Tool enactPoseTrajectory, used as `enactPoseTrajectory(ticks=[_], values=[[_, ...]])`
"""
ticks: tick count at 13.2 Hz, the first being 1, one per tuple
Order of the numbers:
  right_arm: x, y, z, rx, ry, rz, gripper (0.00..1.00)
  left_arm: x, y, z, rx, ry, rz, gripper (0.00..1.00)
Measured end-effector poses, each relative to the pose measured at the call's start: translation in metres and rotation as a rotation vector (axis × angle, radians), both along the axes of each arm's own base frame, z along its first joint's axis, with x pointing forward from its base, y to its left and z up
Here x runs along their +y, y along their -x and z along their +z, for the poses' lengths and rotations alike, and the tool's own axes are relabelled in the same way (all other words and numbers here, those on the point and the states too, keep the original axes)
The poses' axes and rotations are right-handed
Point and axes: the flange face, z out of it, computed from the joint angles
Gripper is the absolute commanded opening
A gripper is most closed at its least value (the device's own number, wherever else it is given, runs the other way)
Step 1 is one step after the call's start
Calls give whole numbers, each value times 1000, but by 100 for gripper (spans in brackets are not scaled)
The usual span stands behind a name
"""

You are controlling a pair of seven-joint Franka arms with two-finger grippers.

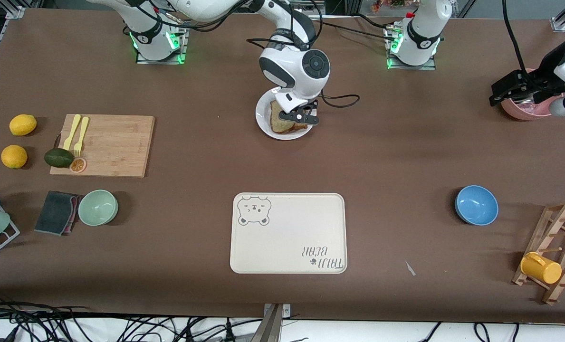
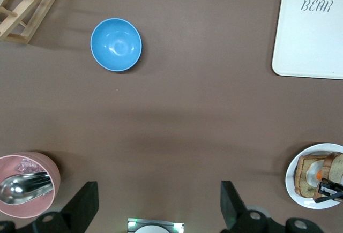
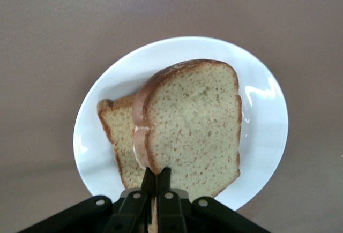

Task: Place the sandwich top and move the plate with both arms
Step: 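Lower the bread slice onto the egg toast with the right gripper, then open the right gripper and withdraw it while the left gripper moves out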

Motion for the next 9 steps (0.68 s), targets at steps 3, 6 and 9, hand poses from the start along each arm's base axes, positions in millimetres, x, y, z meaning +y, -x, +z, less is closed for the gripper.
enactPoseTrajectory(ticks=[3,6,9], values=[[0,1,0,7,3,-3,13,0,-1,-1,2,0,0,100],[-2,-1,-1,8,11,-9,100,0,-1,-1,2,0,0,100],[-9,-19,12,-7,9,-55,100,1,-1,-2,4,0,2,100]])
